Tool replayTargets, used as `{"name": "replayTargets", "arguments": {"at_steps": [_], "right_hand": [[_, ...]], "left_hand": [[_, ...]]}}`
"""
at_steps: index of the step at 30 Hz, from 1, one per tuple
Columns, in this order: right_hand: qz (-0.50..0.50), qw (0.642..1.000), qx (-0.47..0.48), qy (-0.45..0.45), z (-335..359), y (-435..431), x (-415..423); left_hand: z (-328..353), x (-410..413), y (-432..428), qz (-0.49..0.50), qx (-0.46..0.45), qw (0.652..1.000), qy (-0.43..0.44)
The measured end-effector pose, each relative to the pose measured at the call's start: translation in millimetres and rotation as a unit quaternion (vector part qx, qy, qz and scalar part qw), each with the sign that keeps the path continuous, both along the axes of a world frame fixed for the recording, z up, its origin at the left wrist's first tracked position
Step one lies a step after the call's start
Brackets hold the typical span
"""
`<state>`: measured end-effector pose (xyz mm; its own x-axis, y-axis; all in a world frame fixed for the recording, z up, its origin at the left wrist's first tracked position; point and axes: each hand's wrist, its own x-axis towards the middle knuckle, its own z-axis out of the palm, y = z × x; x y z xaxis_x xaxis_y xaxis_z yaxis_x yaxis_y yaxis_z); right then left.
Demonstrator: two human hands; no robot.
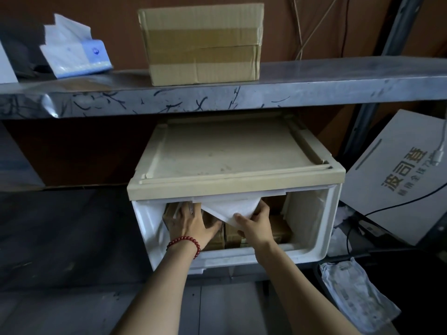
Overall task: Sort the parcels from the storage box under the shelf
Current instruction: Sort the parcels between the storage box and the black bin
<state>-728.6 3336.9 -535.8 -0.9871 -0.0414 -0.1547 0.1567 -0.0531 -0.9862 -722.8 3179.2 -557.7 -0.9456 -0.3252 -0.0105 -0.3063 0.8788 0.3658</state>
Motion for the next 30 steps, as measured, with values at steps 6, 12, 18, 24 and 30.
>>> {"name": "replayTargets", "arguments": {"at_steps": [6, 12, 18, 24, 30], "right_hand": [[0.042, 0.995, 0.032, -0.081, 6, 20, 15], [0.052, 0.990, 0.053, -0.116, 16, 45, 30], [0.036, 0.990, 0.019, -0.137, 25, 67, 50], [0.058, 0.981, 0.039, -0.184, 31, 88, 68], [0.104, 0.970, 0.111, -0.188, 33, 102, 93]], "left_hand": [[11, 25, 10, 0.012, -0.014, 0.999, -0.035], [27, 54, 22, 0.034, 0.021, 0.998, -0.057], [34, 83, 35, 0.050, 0.049, 0.996, -0.047], [45, 111, 53, 0.035, 0.183, 0.982, 0.015], [53, 128, 73, 0.087, 0.375, 0.914, 0.129]]}}
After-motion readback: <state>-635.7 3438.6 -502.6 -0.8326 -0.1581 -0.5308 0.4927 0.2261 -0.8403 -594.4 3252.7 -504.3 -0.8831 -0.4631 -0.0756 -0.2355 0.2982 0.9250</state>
